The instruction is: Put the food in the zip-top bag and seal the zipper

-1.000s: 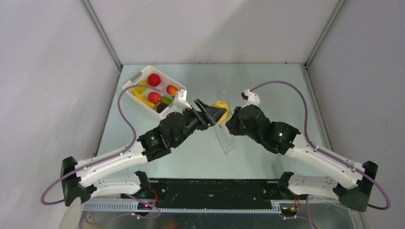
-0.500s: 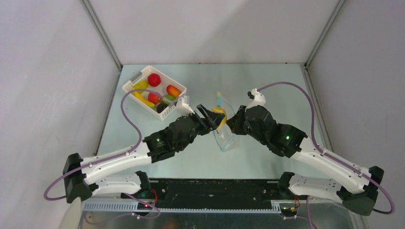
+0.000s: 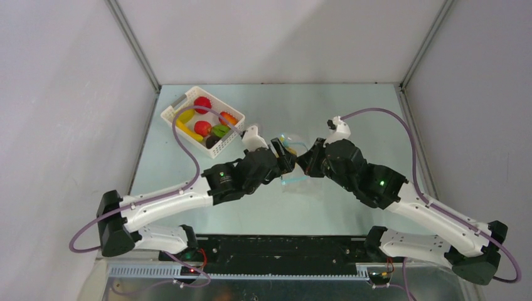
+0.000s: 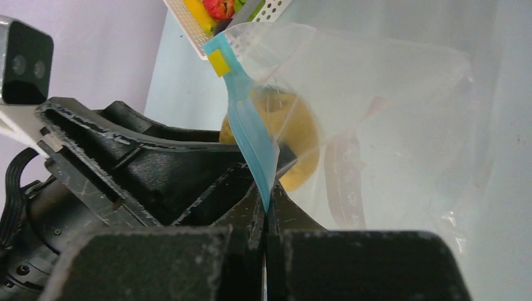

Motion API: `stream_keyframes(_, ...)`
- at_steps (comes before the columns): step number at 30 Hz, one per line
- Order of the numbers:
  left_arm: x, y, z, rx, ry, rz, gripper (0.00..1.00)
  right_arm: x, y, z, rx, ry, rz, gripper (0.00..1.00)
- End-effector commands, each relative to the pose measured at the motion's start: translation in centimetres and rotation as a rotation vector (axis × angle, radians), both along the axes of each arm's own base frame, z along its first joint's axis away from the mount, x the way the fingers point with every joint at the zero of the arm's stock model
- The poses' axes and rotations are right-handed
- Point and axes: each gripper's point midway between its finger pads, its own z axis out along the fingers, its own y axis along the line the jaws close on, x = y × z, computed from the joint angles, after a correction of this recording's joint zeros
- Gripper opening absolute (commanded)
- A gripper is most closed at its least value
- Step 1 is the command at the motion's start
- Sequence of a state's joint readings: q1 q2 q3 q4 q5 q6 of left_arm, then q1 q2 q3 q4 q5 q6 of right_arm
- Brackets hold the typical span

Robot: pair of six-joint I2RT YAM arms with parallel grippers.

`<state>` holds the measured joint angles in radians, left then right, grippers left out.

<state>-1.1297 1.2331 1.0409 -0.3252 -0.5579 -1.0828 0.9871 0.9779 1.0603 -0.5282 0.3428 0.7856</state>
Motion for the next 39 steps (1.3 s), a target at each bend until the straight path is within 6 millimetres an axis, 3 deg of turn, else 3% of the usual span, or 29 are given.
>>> stream_keyframes(1,-0.1,-0.1,0.7,0.037,0.005,-0.001,0.67,-0.2,1.0,2.7,0.096,-0.047,0.027,0.0)
stream_keyframes(3,-0.3,-0.5,1.0,0.02,0.002,-0.022,0.82,-0.2,1.1,2.6,0.095,-0.045,0.031,0.0)
stream_keyframes(7,-0.5,-0.5,1.8,-0.006,-0.016,-0.039,0.99,-0.3,1.1,2.5,0.093,-0.043,0.033,0.0)
stream_keyframes(18,-1.1,-0.4,3.6,-0.065,-0.049,-0.075,1.0,-0.3,1.3,2.2,0.095,-0.025,0.031,0.0)
stream_keyframes(19,-1.3,-1.0,4.1,-0.102,-0.043,-0.088,0.98,-0.3,1.5,2.3,0.105,-0.027,0.035,0.0)
stream_keyframes(22,-1.6,-2.0,4.7,-0.155,-0.026,-0.109,0.82,-0.1,0.8,2.3,0.105,-0.027,0.004,0.0)
stream_keyframes(26,-1.7,-2.9,5.7,-0.165,-0.041,-0.145,0.82,0.0,-0.2,2.3,0.098,-0.024,-0.022,0.0)
stream_keyframes(32,-1.4,-0.2,5.2,-0.103,-0.078,-0.086,0.98,0.5,-1.8,0.6,0.062,-0.002,-0.055,0.0)
stream_keyframes(35,-1.5,2.5,5.5,-0.076,-0.122,-0.051,0.99,1.2,-3.6,-0.4,0.03,0.011,-0.107,0.0)
stream_keyframes(39,-2.1,7.8,3.6,0.029,-0.099,0.05,1.0,1.8,-6.1,-1.7,-0.023,0.023,-0.158,0.0)
